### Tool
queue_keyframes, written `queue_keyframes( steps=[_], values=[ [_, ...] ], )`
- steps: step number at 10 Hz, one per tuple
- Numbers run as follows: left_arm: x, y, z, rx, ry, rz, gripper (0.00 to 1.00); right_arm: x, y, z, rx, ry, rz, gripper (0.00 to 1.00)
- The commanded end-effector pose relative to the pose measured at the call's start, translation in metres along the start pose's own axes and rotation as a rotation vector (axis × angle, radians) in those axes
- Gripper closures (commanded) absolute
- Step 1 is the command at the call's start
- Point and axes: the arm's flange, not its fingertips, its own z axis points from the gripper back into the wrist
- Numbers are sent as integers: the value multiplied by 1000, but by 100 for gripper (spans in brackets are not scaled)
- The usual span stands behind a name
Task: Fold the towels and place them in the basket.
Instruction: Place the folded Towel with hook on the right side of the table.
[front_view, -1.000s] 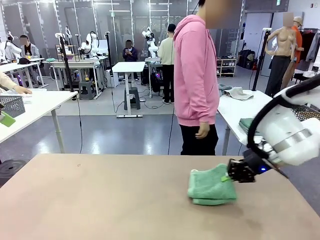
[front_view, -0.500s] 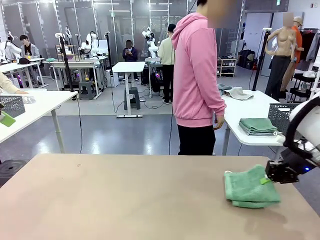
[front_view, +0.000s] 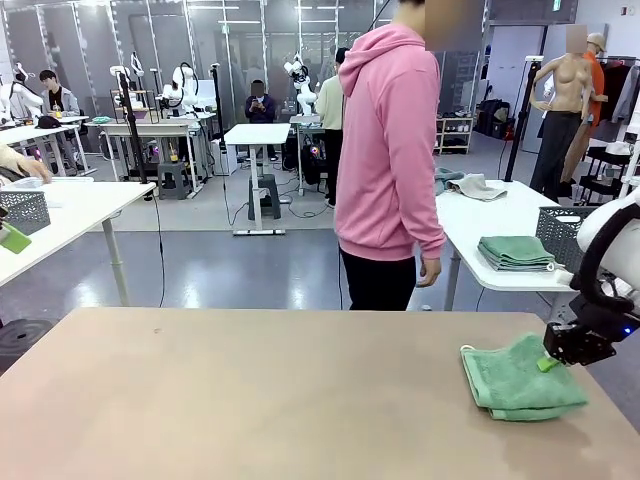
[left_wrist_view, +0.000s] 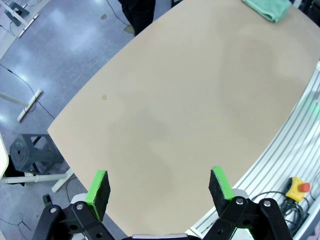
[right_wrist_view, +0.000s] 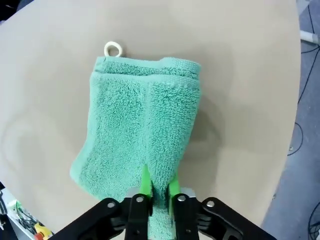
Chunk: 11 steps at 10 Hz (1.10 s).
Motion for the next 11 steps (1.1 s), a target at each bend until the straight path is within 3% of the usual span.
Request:
queue_keyframes(
  steps=[1, 2, 3, 5, 6, 7, 8, 11],
  values=[
    [2, 3, 1, 7, 3, -7, 0, 1, 13, 7, -71, 18, -23, 25],
    [2, 3, 1, 7, 3, -7, 0, -1, 20, 13, -105, 15, -30, 16],
    [2, 3, 1, 7, 3, -7, 0, -4, 31, 19, -136, -6, -20, 0],
    [2, 3, 1, 7, 3, -7, 0, -11, 59, 26, -170, -27, -9, 0],
    [2, 3, 1, 7, 3, -7, 0, -12, 70, 25, -187, -29, -3, 12],
    [2, 3, 1, 7, 3, -7, 0, -10, 77, 23, -189, -30, -4, 3],
    [2, 3, 1, 7, 3, -7, 0, -6, 79, 14, -187, -2, 2, 0],
    [2, 3, 1, 7, 3, -7, 0, -7, 68, 27, -150, -27, 22, 0]
  ],
)
